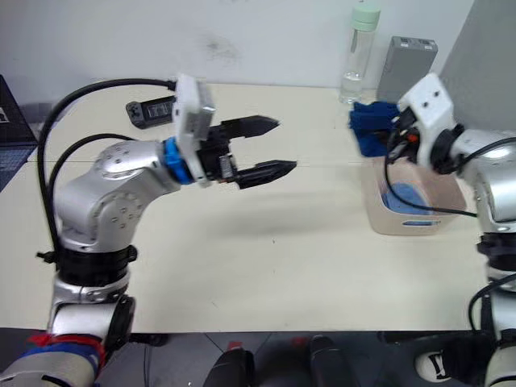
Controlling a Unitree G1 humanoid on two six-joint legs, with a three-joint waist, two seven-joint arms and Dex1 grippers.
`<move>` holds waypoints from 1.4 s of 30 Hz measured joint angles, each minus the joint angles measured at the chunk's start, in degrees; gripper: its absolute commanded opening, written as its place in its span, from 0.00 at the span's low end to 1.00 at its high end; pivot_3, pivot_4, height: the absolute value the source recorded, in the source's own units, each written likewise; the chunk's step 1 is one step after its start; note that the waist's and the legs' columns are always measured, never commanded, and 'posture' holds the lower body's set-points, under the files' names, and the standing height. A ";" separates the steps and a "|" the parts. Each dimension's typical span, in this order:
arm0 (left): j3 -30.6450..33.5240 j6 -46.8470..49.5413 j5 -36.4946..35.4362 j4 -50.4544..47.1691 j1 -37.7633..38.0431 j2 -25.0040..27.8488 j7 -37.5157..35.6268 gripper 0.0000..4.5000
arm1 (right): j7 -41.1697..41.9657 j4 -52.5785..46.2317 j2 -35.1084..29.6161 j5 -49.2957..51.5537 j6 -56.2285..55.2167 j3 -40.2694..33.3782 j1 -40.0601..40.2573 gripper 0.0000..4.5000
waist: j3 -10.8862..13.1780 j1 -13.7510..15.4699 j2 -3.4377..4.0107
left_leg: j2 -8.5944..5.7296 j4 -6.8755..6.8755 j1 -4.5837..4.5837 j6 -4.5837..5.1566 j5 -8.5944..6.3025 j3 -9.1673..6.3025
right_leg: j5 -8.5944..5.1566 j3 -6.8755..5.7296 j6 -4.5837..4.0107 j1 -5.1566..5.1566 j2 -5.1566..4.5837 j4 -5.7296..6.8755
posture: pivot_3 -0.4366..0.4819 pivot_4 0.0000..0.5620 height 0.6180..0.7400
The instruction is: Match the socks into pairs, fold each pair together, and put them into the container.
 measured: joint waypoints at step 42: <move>-6.77 -5.54 7.59 4.24 -1.02 -5.86 -5.88 1.00 | 39.10 30.32 -4.44 -18.85 -29.43 12.18 -19.93 0.91 | 0.14 -0.12 0.25 | -0.09 0.21 0.24 0.00 0.00 0.03 | 0.06 0.03 -0.02 0.09 -0.09 0.51 | 0.48 0.27 1.00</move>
